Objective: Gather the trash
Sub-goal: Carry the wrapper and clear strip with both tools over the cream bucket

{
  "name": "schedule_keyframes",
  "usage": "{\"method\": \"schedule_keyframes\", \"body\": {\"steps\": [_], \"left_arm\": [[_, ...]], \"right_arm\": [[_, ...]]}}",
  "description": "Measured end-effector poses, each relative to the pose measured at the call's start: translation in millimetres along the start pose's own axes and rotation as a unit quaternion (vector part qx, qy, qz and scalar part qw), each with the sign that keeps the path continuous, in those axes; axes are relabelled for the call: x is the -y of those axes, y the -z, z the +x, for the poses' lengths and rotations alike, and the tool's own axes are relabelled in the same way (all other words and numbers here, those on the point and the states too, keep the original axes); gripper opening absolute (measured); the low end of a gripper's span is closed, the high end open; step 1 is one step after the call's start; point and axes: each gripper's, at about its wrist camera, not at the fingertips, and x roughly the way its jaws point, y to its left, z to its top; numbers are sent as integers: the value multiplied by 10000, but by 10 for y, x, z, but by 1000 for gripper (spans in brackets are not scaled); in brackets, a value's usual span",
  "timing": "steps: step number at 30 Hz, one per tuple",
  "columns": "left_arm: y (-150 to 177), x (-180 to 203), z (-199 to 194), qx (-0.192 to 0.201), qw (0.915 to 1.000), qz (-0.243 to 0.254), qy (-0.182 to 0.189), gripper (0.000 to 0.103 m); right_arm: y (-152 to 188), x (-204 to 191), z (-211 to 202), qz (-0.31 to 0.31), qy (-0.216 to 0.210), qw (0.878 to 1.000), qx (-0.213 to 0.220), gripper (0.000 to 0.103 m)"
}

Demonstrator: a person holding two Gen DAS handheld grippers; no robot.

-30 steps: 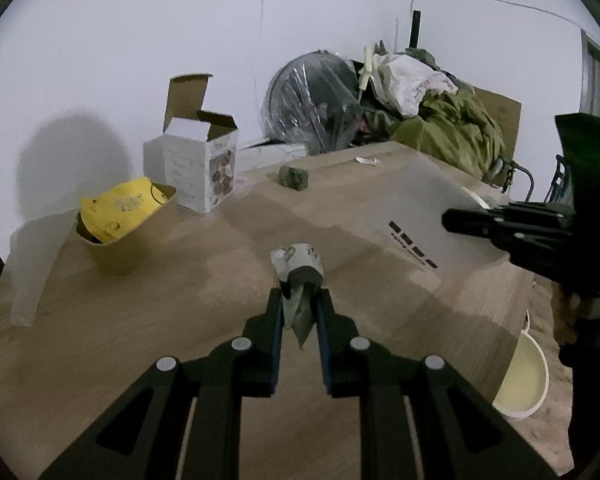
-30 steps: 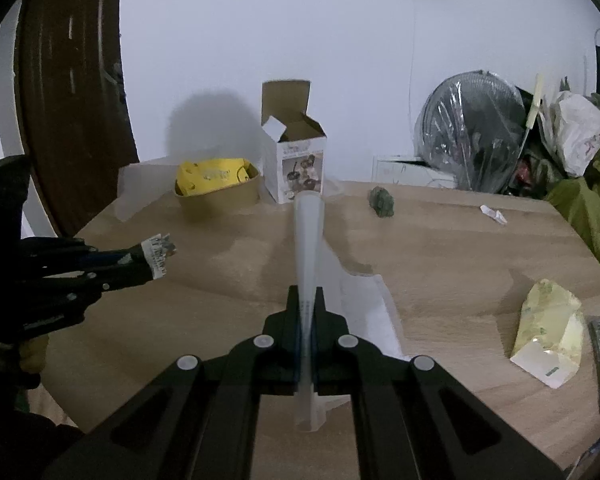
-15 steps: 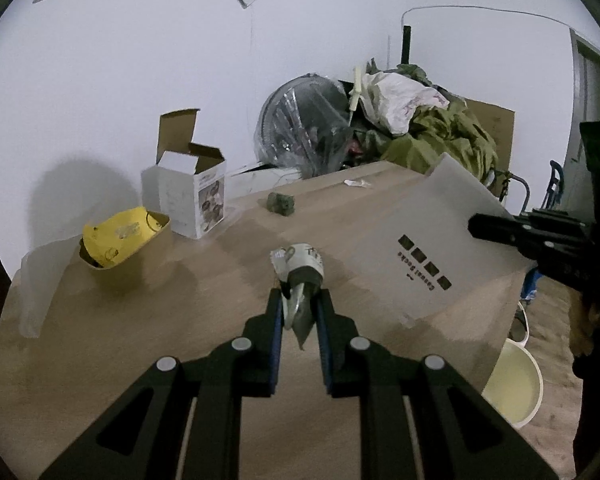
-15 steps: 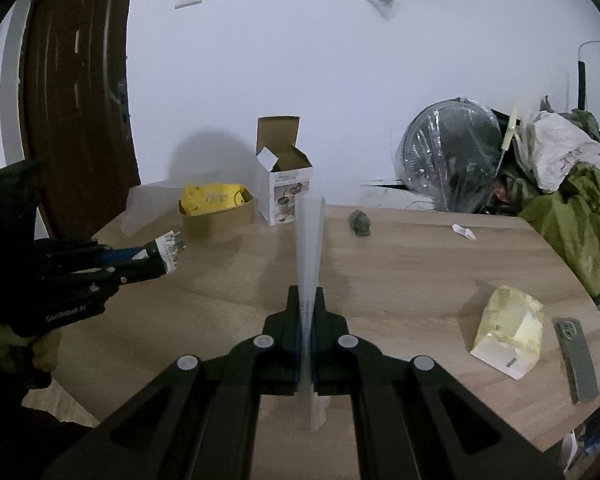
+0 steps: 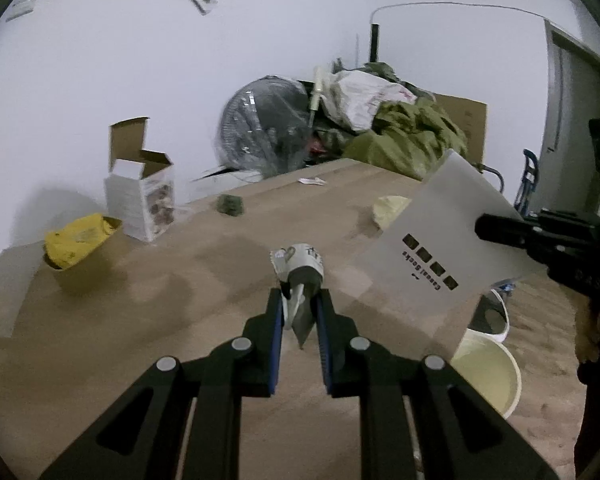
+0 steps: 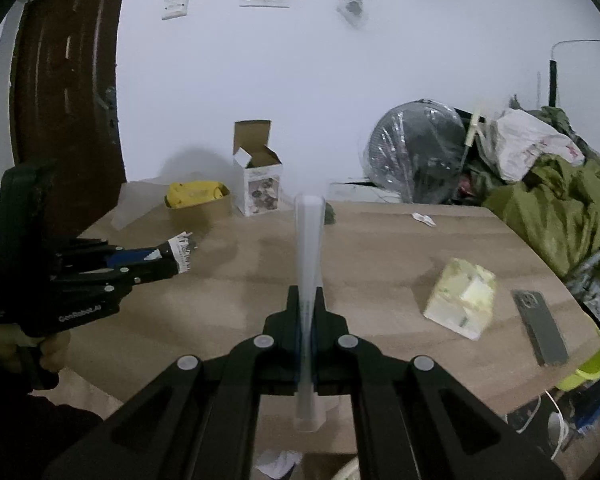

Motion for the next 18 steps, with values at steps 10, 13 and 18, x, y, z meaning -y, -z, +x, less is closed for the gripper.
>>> {"method": "schedule_keyframes", "body": {"steps": [10,13,18], "left_arm": [[123,568,188,-65,9998,112,132,15],[165,709,203,0,9999,86,93,15],[269,928,248,82,9998,-119,-122,15]], "right_arm": [[439,308,-441,220,392,9990,-82,3],[544,404,-498,274,437,9986,-118,3],[727,536,-537,339,502,9980,-198,3]]}}
